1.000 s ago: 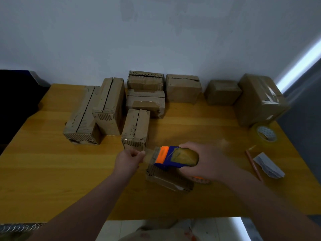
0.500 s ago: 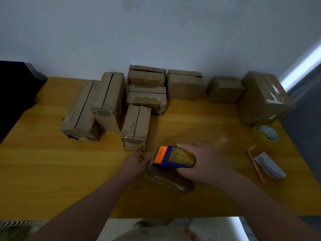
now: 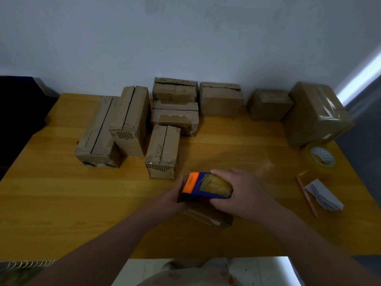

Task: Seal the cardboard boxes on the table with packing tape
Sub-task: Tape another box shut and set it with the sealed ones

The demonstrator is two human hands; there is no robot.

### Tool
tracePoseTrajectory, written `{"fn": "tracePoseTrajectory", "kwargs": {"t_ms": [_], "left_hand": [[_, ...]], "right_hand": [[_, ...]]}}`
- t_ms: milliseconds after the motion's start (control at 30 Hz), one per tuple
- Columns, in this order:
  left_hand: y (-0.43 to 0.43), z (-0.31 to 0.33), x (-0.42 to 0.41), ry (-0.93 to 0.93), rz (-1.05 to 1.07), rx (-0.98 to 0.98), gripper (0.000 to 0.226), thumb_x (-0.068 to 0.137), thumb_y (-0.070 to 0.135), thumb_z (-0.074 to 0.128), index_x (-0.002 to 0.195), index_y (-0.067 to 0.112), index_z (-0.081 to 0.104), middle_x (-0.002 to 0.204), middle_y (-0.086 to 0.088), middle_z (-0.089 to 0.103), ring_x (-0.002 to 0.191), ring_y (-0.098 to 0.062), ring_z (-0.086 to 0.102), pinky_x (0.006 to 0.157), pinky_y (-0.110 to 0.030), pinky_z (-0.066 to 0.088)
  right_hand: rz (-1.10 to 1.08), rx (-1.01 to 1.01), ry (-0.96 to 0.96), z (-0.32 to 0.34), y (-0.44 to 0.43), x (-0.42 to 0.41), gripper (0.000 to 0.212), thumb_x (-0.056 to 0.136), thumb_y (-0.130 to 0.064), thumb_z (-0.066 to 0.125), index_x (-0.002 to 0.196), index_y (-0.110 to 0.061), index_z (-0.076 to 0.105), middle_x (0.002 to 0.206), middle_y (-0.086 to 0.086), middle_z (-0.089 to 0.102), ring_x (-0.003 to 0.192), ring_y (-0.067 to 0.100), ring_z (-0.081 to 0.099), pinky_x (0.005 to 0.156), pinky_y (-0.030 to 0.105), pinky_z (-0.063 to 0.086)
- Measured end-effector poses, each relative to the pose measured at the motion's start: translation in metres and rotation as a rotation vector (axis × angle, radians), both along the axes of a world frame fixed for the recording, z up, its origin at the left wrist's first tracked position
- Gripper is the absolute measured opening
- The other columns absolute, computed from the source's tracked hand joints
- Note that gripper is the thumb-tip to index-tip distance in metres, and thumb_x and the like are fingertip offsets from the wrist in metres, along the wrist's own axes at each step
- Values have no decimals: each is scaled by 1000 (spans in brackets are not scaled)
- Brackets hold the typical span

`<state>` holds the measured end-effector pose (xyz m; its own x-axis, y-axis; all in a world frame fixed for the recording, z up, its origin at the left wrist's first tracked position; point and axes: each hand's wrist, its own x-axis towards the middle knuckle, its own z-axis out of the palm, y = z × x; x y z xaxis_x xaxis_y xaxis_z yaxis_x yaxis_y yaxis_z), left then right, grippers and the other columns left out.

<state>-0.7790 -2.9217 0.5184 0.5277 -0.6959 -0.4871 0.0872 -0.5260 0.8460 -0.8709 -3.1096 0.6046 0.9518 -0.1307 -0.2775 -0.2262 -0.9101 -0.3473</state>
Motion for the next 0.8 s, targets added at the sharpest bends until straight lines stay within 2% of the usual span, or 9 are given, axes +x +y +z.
{"fn": "tracePoseTrajectory", "kwargs": {"t_ms": [67,133,200,267,367,500,600,733,800], "left_hand": [[0,-3,5,-71,-87,2,103,88,22,68,146,44,-14,155,-1,25,135,-19,37,103,-36,42],[0,-6,8,-175,-126,1,106,80,41,73,138,61,-13,161,0,7,145,-23,19,111,-46,33],[1,-9,9,-285,-156,26,103,73,59,71,132,67,-13,161,4,-9,148,-21,0,116,-53,22],[0,-11,9,-354,-180,48,103,64,76,63,132,66,-14,160,6,-12,148,-19,-5,117,-54,18],[0,-8,11,-418,-222,126,103,47,97,41,130,65,-11,161,5,-7,148,-19,1,117,-50,20],[-2,-4,14,-519,-288,234,99,57,94,39,135,57,-10,162,0,-2,148,-22,6,114,-46,25],[-3,-3,15,-542,-314,300,103,53,99,28,138,58,-13,161,-3,-3,148,-24,7,112,-48,27],[-5,-1,15,-571,-367,406,92,71,78,40,141,54,-15,161,-5,-11,147,-29,3,113,-53,25],[-5,1,15,-581,-389,417,96,67,84,35,143,52,-15,160,-3,-14,147,-29,0,113,-55,24]], "right_hand": [[4,3,4,2,0,-1,76,82,-56,63,148,-40,28,148,3,39,137,18,32,100,27,33],[2,13,3,2,0,-3,77,81,-56,64,148,-40,28,151,3,37,141,18,27,103,29,30],[-10,37,-2,0,-1,-4,78,80,-56,65,148,-41,28,152,2,36,143,18,24,105,31,30],[-16,60,-9,-1,-4,-7,78,80,-56,65,148,-41,29,150,0,39,143,18,24,107,33,30],[-19,74,-36,-1,-10,-11,78,79,-57,66,147,-42,30,143,-3,45,135,17,36,101,33,38],[-7,102,-64,-2,-17,-14,82,75,-56,70,146,-43,31,133,-4,50,118,14,47,86,25,43],[1,188,-53,3,-25,-20,83,74,-48,74,146,-41,33,126,-8,49,105,7,51,81,22,50],[-20,189,-26,5,-53,-42,81,74,-44,77,144,-44,36,123,-9,53,100,3,54,82,24,53],[-25,167,0,0,-62,-52,81,74,-46,76,143,-48,33,121,-11,51,102,2,51,84,24,50]]}}
